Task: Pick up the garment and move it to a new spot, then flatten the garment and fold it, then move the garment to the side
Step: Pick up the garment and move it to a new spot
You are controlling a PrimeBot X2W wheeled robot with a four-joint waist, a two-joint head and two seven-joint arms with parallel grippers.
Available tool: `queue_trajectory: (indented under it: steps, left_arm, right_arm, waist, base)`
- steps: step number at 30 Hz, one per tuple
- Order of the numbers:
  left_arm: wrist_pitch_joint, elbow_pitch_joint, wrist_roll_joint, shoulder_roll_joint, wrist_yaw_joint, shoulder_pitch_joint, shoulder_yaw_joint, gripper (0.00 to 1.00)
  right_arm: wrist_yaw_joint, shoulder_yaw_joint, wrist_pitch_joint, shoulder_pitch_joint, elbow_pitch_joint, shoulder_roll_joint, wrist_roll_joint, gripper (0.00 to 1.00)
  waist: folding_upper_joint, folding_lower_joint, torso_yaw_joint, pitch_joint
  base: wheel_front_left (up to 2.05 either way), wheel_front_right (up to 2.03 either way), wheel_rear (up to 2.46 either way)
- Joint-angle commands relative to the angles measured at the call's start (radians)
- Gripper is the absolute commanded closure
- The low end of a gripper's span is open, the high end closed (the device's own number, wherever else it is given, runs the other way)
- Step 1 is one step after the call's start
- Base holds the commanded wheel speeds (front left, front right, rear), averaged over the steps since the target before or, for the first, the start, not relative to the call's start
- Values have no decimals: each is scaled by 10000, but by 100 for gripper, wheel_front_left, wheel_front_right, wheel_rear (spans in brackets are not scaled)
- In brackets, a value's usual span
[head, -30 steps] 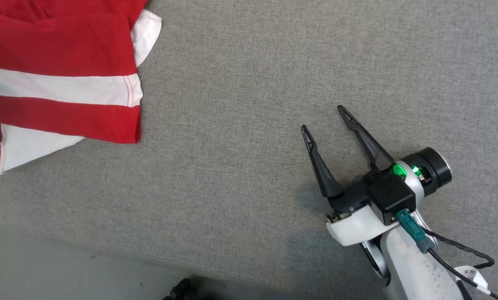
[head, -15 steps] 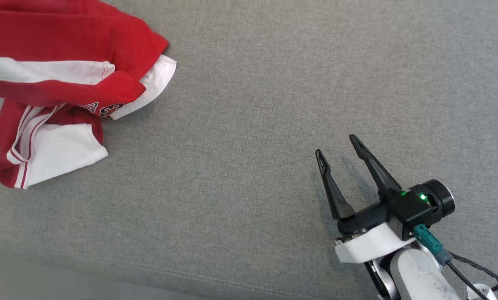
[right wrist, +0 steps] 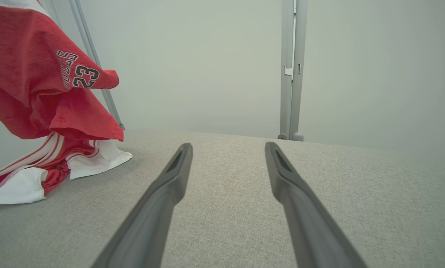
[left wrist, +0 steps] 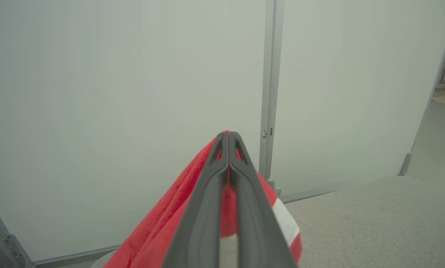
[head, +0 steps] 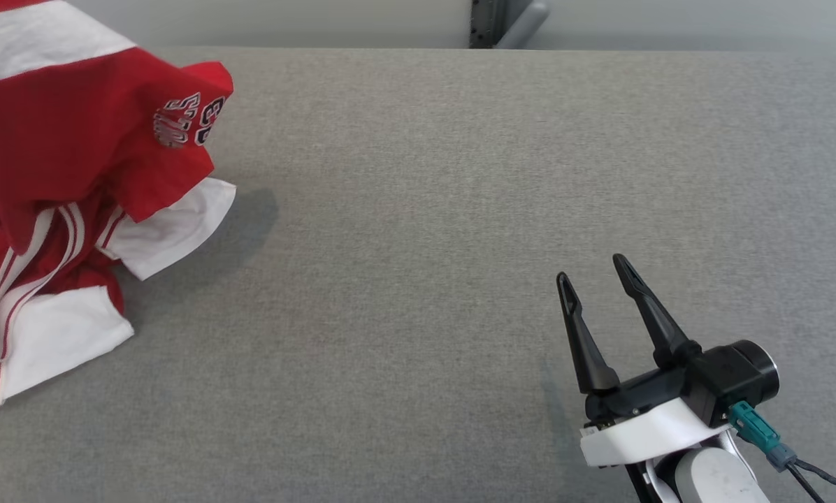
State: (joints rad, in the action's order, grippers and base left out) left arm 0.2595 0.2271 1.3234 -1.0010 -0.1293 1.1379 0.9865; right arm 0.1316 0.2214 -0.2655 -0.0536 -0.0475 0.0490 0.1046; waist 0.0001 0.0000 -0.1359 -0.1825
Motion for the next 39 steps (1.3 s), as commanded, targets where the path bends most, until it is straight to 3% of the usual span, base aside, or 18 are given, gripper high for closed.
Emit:
queue_trajectory:
  steps: [1, 14, 24, 32, 39]
  left_arm:
    - [49, -53, 15, 26, -26, -120, -45, 100]
    - [43, -1038, -667, 710, 116, -290, -1177, 100]
    - [-146, -1791, -610, 1033, 333, -487, -939, 100]
    - [-340, -2076, -732, 1213, 154, -806, -397, 100]
    - [-233, -991, -1366, 1456, 56, -1444, 363, 100]
  right_arm:
    - [-17, -30, 0, 124, -52, 26, 25, 0]
    - [-17, -60, 0, 542, -351, 28, 395, 0]
    - [-15, 47, 0, 664, -645, 26, 640, 0]
    - [-15, 154, 0, 739, -955, 20, 823, 0]
    - [-15, 390, 0, 737, -1209, 20, 816, 0]
  waist:
    - [-1, 0, 1000, 794]
    - [-1, 0, 3080, 890]
    - [-1, 0, 4244, 581]
    - [-1, 0, 4716, -1]
    - [-1, 0, 4748, -732]
  base:
    - [0, 0, 0]
    - [0, 0, 0]
    - [0, 0, 0]
    - [0, 0, 0]
    - [0, 0, 0]
